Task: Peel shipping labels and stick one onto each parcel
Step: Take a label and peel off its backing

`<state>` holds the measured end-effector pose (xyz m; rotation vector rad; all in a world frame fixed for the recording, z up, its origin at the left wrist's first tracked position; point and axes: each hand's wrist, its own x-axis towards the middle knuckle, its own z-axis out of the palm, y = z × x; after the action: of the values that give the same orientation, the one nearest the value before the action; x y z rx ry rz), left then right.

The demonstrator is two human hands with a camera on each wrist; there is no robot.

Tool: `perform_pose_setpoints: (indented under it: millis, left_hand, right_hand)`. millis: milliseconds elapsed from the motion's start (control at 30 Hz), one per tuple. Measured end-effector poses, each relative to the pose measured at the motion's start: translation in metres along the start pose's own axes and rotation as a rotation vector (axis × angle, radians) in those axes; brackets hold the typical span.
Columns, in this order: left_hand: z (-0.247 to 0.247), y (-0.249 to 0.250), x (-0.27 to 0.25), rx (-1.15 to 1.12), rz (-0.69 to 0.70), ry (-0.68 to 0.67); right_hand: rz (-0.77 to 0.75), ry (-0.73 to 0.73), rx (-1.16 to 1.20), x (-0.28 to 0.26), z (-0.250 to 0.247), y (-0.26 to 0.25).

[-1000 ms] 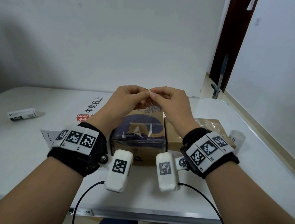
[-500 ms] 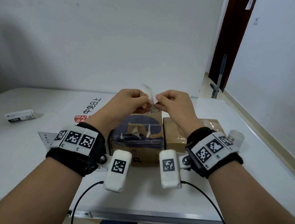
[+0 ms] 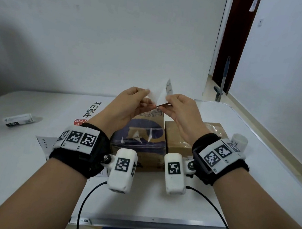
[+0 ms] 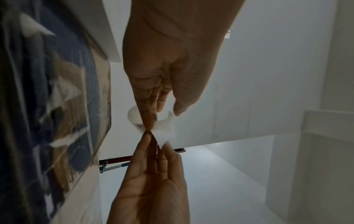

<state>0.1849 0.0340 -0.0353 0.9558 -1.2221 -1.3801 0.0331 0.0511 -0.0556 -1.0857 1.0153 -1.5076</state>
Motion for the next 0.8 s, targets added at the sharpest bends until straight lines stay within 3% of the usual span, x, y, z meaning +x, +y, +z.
perform_pose_setpoints:
  millis: [200,367,467,567,667,800]
  left_hand:
    - [0.006,-0.002,0.006,0.446,0.148,0.016]
    - [0.008,-0.002,0.008,0.273,0.14,0.078]
    - [0.014,-0.003,0.007,0.4,0.235,0.063]
    - [0.022,-0.001,0.003,0.604,0.282,0.013]
    - [0.029,-0.001,0.002,0.666,0.266,-0.032]
    - [0.029,0.002,0.005,0.436,0.127,-0.082]
  right_hand:
    - [-0.021,-0.032,-0.052,-0.004,0.002,-0.003]
    - [0.011,-0.037,0.024,-0.003,-0.001,-0.005]
    - [0.063,-0.081,0.122,-0.006,-0.002,-0.01]
    - [0.082,-0.036,0.043,-0.002,-0.003,-0.014]
    - [0.092,0.036,-0.082,0.004,-0.003,-0.008]
    - [0.022,0.081,-0.089,0.004,-0.007,-0.001]
